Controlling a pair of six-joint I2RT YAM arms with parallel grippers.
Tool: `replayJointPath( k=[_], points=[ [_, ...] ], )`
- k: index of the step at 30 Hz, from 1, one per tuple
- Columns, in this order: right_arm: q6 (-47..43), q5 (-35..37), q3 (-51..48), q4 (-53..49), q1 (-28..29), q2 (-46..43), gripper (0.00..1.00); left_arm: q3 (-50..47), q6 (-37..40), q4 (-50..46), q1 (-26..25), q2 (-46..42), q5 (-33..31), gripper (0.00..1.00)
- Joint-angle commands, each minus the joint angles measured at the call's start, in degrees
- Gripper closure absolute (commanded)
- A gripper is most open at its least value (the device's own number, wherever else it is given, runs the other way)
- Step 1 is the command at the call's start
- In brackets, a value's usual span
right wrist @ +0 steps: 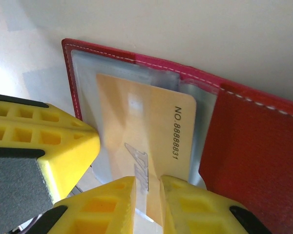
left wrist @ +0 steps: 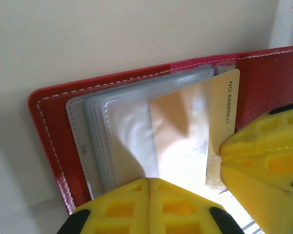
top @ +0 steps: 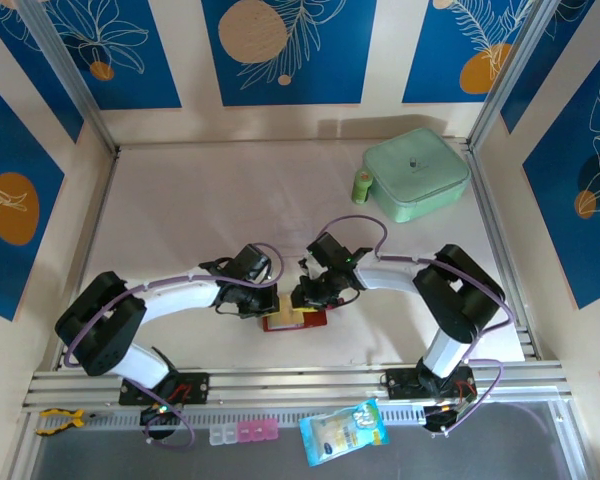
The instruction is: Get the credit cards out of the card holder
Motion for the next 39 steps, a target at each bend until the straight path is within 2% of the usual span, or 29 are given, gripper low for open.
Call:
replayJointPath(
  k=[1,9,20,23,27,34,39],
  points=[
    [-1.0,0.9,0.5,-3.0,0.2,-2.3,0.79,-0.3,0.3,-0.9,-0.5,0.0,-0.5,1.00],
    [-0.6,1.4,0.0,-2.9,0.2,-5.0,0.75,0.9,0.2,-0.8,-0.5,-0.7,-0.2,1.00],
    [0.4,-1.7,-4.5,2.9,-2.8,-5.4,0.77,2.6,-0.5,0.9,-2.1,1.3,0.7,1.00],
    [0.8,-3.5,-5.6,4.9,-3.5,-4.7,0.71,2.6,-0.6,1.2,-2.3,2.2,0.8,1.00],
    [1.1,-5.3,-6.9,7.9,-4.1,-3.7,0.69,2.3,-0.4,0.4,-2.4,2.6,0.0,1.00],
    [1.0,-7.1,-7.6,10.6,-4.5,-1.2,0.73,1.3,0.1,-1.0,-2.4,2.8,-1.3,1.00],
    [1.6,-8.6,-8.1,12.5,-4.7,0.0,0.79,0.6,0.0,-1.0,-2.4,2.6,-1.5,1.00]
  ],
)
